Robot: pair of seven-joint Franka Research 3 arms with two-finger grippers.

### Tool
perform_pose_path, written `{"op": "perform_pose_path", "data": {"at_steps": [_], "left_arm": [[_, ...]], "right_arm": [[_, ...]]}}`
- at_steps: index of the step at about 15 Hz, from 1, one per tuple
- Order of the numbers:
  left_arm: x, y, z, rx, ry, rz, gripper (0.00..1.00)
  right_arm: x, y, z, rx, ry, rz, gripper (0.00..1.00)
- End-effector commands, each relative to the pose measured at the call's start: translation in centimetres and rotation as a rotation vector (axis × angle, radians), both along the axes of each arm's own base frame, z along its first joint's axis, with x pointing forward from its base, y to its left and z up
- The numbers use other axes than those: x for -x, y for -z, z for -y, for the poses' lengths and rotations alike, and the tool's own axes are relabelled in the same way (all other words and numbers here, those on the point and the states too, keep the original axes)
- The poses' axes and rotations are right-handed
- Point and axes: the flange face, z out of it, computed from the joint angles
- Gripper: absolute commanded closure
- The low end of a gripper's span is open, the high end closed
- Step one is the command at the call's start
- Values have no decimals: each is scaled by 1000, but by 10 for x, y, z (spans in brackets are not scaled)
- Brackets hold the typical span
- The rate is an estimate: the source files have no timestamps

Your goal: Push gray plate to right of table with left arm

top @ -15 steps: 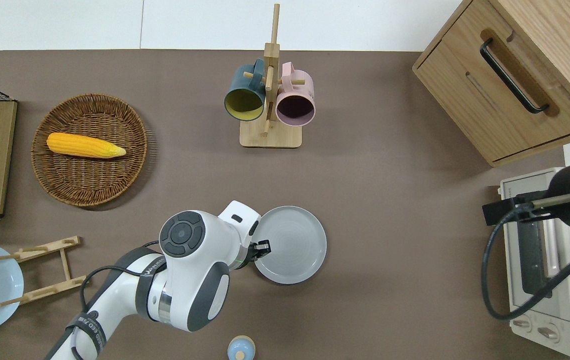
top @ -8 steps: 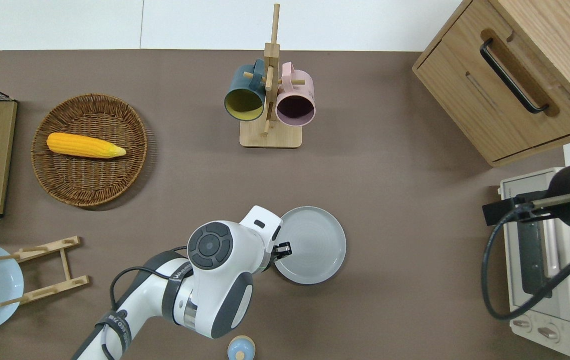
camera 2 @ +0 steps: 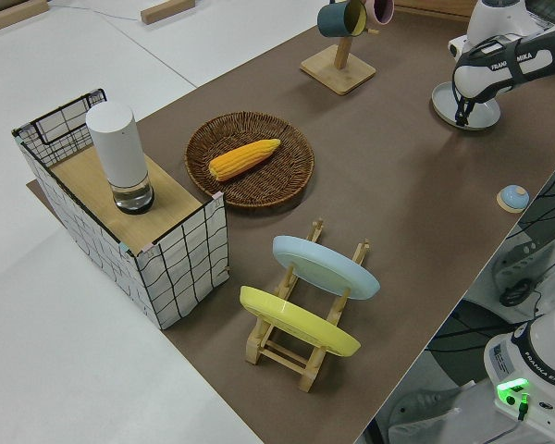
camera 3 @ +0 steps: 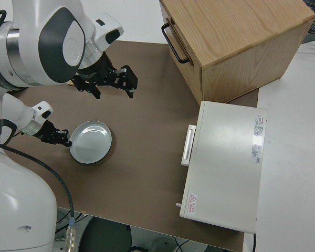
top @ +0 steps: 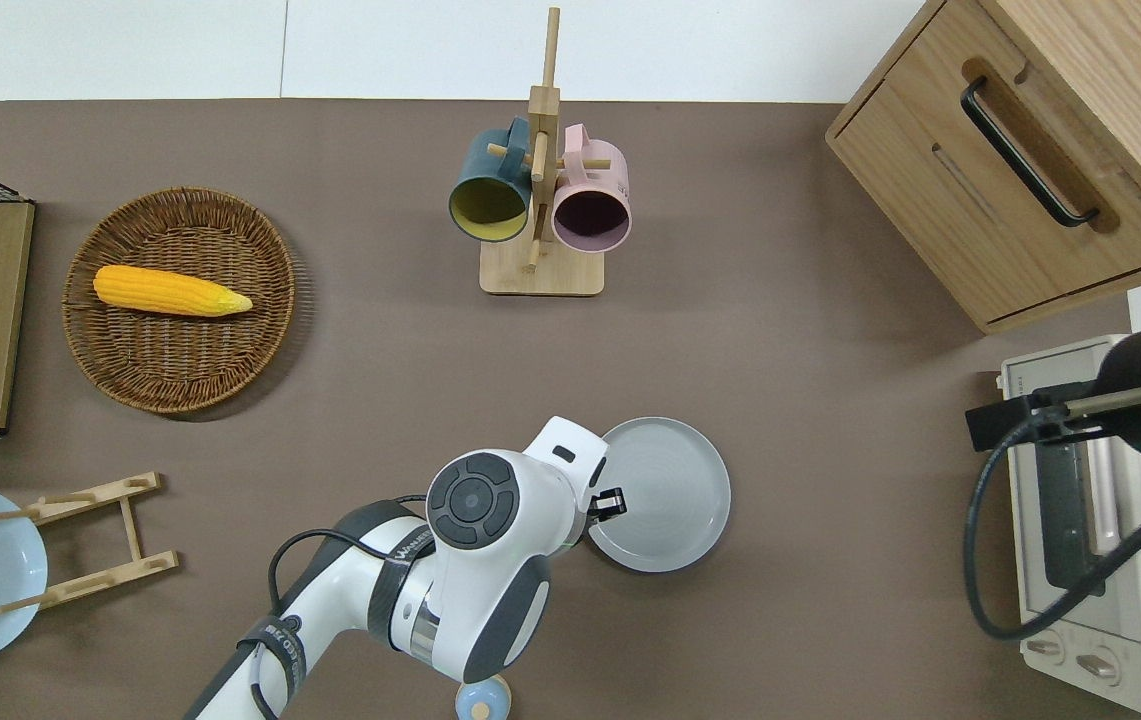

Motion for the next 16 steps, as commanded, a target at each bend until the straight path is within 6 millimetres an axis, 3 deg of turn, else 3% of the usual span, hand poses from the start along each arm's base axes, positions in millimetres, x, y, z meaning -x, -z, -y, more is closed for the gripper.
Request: {"op": "perform_pose_path", "data": {"at_steps": [1,4,5,12,16], "left_arm": [[-7,2,-1,-16,12,13,10],[-12,-6,-14,-49,22,7,7],[-17,-16,-29,-95,46,8,7],[-83,-109,-178,-210,80,124,5],[-118,-149,-232,-242,4,190,5]], "right_arm": [[5,-2,1,3,-4,-6,5],[5,-2,1,3,-4,-6,5],[5,-2,1,1,-4,-6,5],[5,-2,1,3,-4,-6,5],[5,-2,1,3,-4,-6,5]]}}
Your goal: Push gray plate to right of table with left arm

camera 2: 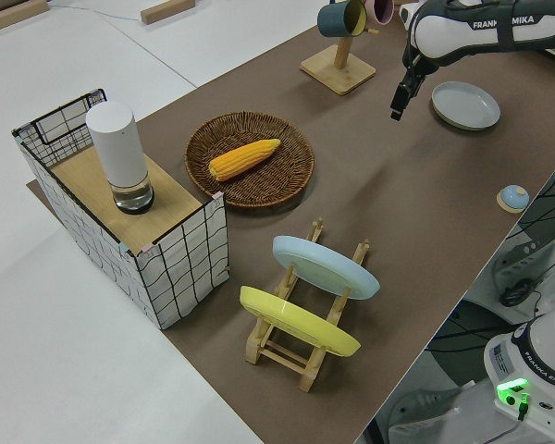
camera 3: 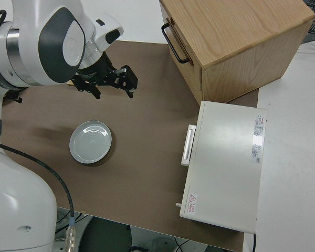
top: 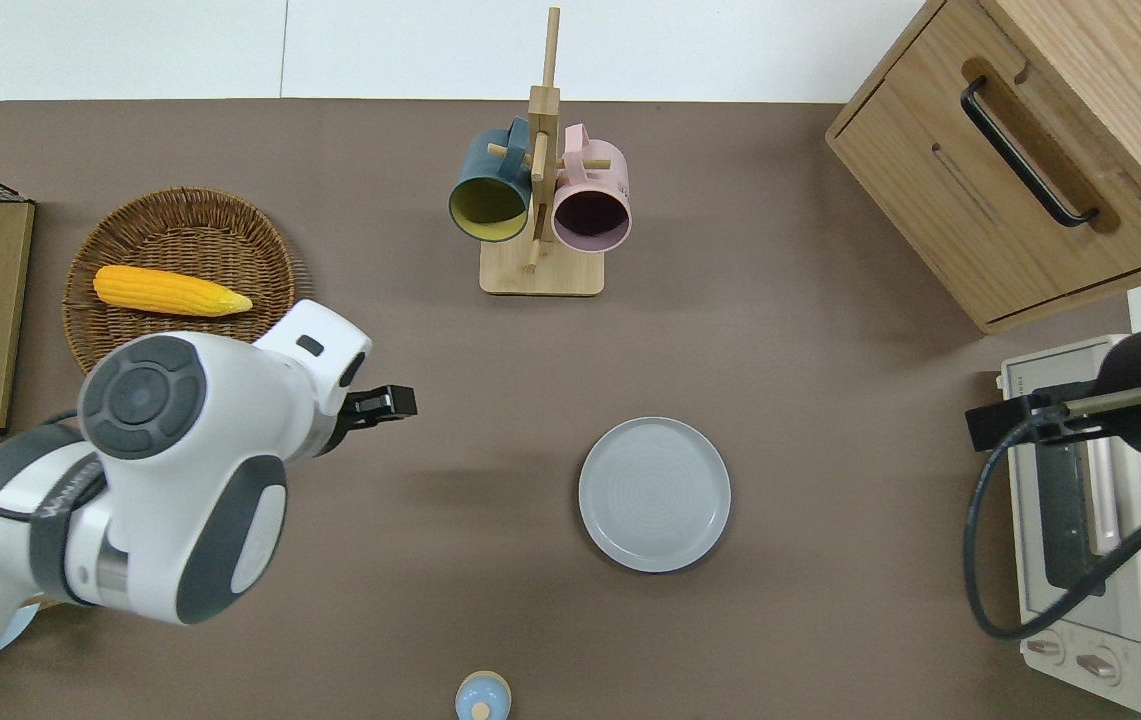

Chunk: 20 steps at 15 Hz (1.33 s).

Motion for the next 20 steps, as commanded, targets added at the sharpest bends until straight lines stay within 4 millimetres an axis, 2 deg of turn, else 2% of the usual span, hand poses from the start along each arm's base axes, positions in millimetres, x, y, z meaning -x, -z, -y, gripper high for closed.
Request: {"op": "perform_pose_path", "data": {"at_steps": [1,3,6,8,10,12,14,18,20], "left_arm": [[-26,-35,-43,-30,-13,31,5],[-32,-57,-57,-36,17,23,5],[-38,-90,-84,-40,-26,9,5],[-40,-129,-100,-43,-15,-7,5],[-36,-152,-115,-49,48,-41,5],[-35,-165,-130,-50,59,-39,5],[-32,-170,-146,-49,35,-48,5],[-22,-193,-148,-55,34,-36,5],[-20,-193,-155,-63,23,-48,5]], "right_arm": [[5,-2,1,1,-4,-6,5],[5,-2,1,3,-4,-6,5],[5,-2,1,1,-4,-6,5],[5,-2,1,1,-4,-6,5],[5,-2,1,1,-4,-6,5],[5,-2,1,1,-4,-6,5],[5,-2,1,3,-4,-6,5],[5,-2,1,1,-4,-6,5],[5,-2,1,3,-4,-6,5]]}}
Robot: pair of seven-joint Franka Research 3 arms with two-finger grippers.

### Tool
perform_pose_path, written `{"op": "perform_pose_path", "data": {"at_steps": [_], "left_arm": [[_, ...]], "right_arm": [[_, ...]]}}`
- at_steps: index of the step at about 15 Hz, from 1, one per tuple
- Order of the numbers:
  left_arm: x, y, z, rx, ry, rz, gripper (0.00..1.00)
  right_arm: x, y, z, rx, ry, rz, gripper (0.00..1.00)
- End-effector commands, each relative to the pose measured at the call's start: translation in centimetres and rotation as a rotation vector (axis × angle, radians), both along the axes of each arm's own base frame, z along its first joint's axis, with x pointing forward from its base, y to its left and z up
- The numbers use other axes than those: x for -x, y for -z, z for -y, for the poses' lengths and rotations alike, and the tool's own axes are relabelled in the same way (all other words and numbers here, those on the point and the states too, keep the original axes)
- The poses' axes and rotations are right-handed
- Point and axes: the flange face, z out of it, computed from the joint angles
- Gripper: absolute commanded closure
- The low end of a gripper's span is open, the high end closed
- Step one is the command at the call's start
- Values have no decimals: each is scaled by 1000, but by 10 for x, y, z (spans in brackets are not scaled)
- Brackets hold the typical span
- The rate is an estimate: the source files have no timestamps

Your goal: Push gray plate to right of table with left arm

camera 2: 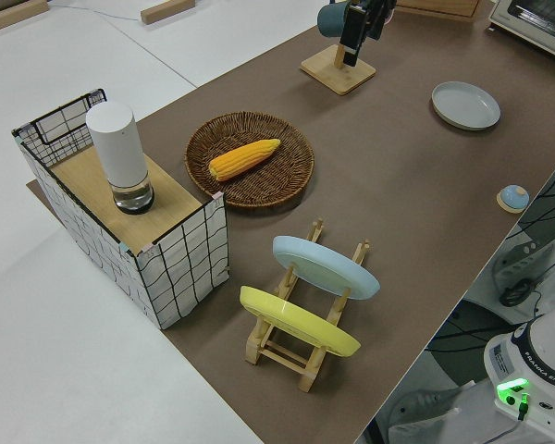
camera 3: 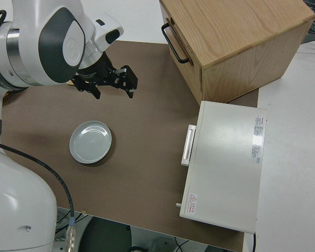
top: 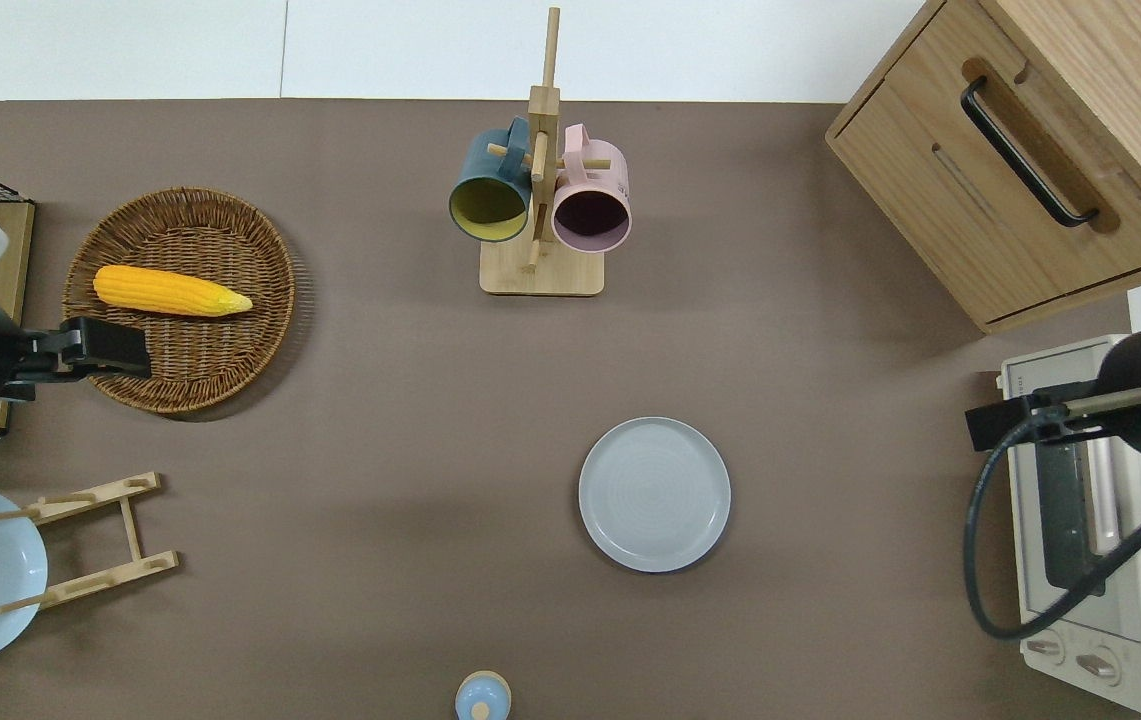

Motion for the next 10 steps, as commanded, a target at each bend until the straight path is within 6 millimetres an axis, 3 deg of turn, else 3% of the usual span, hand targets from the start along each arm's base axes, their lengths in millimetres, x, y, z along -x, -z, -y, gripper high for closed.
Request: {"op": "perform_pose_path", "data": {"at_steps": [1,10], "left_arm": [[9,-11,-10,-31,0,-24,5],[10,-12,-14,-31,-8,-26,5]], "right_arm": [[5,-2,1,1,-4,-6,5],[5,-2,1,3,-4,-6,5]]}}
